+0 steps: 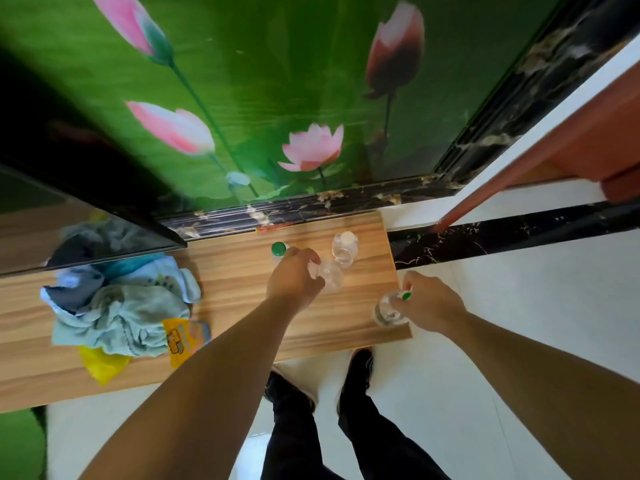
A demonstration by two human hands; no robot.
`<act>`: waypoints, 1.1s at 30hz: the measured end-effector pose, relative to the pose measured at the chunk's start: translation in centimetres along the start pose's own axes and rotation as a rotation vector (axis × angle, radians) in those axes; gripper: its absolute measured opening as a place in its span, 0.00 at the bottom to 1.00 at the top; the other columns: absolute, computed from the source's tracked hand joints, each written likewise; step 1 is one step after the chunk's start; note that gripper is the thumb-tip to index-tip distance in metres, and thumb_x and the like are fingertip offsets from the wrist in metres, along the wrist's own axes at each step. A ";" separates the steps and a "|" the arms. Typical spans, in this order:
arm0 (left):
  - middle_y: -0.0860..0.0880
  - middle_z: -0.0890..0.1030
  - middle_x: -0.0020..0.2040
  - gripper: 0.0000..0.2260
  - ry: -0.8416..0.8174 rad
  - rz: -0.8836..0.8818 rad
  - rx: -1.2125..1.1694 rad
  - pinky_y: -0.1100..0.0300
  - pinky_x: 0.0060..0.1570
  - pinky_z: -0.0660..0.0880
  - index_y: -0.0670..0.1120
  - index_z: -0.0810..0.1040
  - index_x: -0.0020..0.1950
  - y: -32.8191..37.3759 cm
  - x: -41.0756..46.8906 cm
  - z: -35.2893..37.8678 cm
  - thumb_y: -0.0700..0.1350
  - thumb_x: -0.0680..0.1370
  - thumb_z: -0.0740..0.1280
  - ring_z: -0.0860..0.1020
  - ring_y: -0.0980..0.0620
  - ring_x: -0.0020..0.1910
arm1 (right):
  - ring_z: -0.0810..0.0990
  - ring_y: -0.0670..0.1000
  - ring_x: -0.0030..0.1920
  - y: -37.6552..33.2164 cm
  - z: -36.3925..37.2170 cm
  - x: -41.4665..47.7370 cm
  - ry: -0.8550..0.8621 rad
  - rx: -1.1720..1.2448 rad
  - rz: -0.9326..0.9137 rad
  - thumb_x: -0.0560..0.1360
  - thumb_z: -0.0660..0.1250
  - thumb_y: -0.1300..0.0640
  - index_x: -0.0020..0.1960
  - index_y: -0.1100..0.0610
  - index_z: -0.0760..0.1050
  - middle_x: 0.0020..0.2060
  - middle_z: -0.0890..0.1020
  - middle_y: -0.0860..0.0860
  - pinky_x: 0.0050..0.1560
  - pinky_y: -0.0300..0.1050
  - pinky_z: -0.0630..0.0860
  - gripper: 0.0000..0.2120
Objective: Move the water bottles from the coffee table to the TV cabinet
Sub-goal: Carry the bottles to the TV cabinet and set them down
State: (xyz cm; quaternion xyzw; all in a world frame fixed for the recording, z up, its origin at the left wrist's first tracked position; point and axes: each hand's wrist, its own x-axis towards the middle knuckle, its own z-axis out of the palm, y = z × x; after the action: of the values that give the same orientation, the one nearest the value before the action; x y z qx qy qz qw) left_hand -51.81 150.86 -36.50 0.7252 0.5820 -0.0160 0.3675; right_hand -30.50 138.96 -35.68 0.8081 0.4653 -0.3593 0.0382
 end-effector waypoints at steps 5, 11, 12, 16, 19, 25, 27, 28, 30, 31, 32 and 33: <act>0.49 0.73 0.60 0.14 -0.028 0.000 0.057 0.58 0.43 0.71 0.50 0.77 0.54 1.6 2.3 1.8 0.43 0.69 0.69 0.78 0.44 0.48 | 0.74 0.45 0.36 0.6 -1.0 2.3 0.063 -0.037 -0.078 0.73 0.65 0.42 0.48 0.47 0.65 0.34 0.71 0.42 0.34 0.42 0.71 0.13; 0.47 0.72 0.62 0.15 -0.002 0.028 0.147 0.55 0.43 0.72 0.49 0.76 0.59 1.9 5.7 2.8 0.43 0.72 0.68 0.77 0.43 0.53 | 0.74 0.48 0.35 0.8 -2.0 6.2 0.111 -0.117 -0.169 0.74 0.64 0.41 0.46 0.48 0.64 0.32 0.70 0.42 0.35 0.45 0.73 0.13; 0.46 0.72 0.62 0.15 -0.001 0.039 0.152 0.54 0.46 0.72 0.49 0.76 0.60 1.5 6.4 2.8 0.43 0.73 0.68 0.77 0.43 0.54 | 0.75 0.49 0.35 0.9 -1.9 6.9 0.152 -0.131 -0.178 0.74 0.63 0.41 0.45 0.48 0.64 0.33 0.72 0.43 0.34 0.44 0.72 0.12; 0.44 0.71 0.64 0.16 -0.001 0.052 0.191 0.51 0.54 0.73 0.47 0.75 0.62 0.4 8.2 3.0 0.44 0.75 0.67 0.76 0.42 0.57 | 0.75 0.50 0.36 0.6 -1.3 9.6 0.278 -0.159 -0.244 0.74 0.60 0.40 0.45 0.48 0.65 0.36 0.75 0.47 0.32 0.43 0.70 0.13; 0.43 0.72 0.63 0.16 -0.026 0.091 0.203 0.52 0.55 0.72 0.46 0.75 0.62 0.3 8.8 3.0 0.45 0.74 0.67 0.76 0.42 0.56 | 0.75 0.51 0.37 -0.1 -1.1 11.0 0.310 -0.138 -0.223 0.74 0.60 0.38 0.50 0.51 0.70 0.37 0.75 0.47 0.34 0.45 0.73 0.16; 0.44 0.68 0.66 0.18 -0.124 0.039 0.219 0.53 0.54 0.73 0.47 0.73 0.65 -0.1 9.7 3.8 0.41 0.74 0.66 0.77 0.42 0.56 | 0.76 0.53 0.42 -0.5 -0.2 13.6 0.256 -0.141 -0.156 0.75 0.61 0.41 0.58 0.53 0.69 0.43 0.76 0.50 0.35 0.46 0.70 0.19; 0.44 0.66 0.68 0.22 -0.228 0.021 0.252 0.52 0.55 0.74 0.48 0.71 0.67 -0.4 9.7 4.3 0.37 0.74 0.65 0.76 0.42 0.57 | 0.78 0.57 0.48 -0.6 0.5 14.4 0.136 -0.183 -0.092 0.75 0.62 0.45 0.63 0.53 0.67 0.50 0.77 0.54 0.39 0.49 0.73 0.20; 0.45 0.66 0.68 0.23 -0.252 0.020 0.258 0.52 0.56 0.74 0.49 0.70 0.68 -0.6 9.7 4.4 0.36 0.73 0.64 0.76 0.42 0.58 | 0.78 0.58 0.50 -0.7 0.8 14.8 0.098 -0.198 -0.066 0.76 0.62 0.47 0.65 0.53 0.66 0.52 0.77 0.56 0.40 0.50 0.74 0.20; 0.45 0.66 0.68 0.24 -0.260 0.025 0.253 0.52 0.57 0.74 0.49 0.70 0.68 -0.8 9.9 4.8 0.35 0.74 0.64 0.75 0.43 0.60 | 0.78 0.59 0.50 -0.7 1.3 15.3 0.091 -0.209 -0.044 0.76 0.62 0.50 0.65 0.53 0.66 0.53 0.77 0.57 0.40 0.51 0.73 0.18; 0.45 0.66 0.68 0.24 -0.255 0.025 0.248 0.53 0.57 0.74 0.50 0.69 0.68 -0.9 10.0 5.0 0.35 0.74 0.63 0.75 0.43 0.60 | 0.78 0.59 0.49 -0.7 1.5 15.5 0.096 -0.208 -0.043 0.77 0.62 0.50 0.64 0.53 0.66 0.53 0.77 0.57 0.39 0.51 0.72 0.18; 0.46 0.66 0.68 0.24 -0.248 0.023 0.240 0.53 0.56 0.74 0.50 0.69 0.68 -1.0 10.1 5.0 0.35 0.73 0.64 0.75 0.44 0.60 | 0.78 0.59 0.49 -0.8 1.7 15.6 0.102 -0.204 -0.042 0.77 0.62 0.50 0.64 0.53 0.66 0.53 0.76 0.57 0.39 0.50 0.72 0.17; 0.46 0.67 0.68 0.24 -0.241 0.020 0.230 0.54 0.54 0.74 0.50 0.69 0.68 -1.0 10.3 5.1 0.35 0.73 0.64 0.75 0.44 0.59 | 0.78 0.59 0.49 -0.8 1.8 15.7 0.106 -0.203 -0.043 0.77 0.62 0.50 0.64 0.53 0.66 0.53 0.76 0.57 0.39 0.50 0.71 0.17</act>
State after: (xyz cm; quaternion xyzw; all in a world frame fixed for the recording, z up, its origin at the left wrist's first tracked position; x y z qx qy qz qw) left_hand -47.33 156.64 -45.36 0.7609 0.5209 -0.1658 0.3496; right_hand -27.23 150.05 -46.46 0.8078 0.5179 -0.2677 0.0872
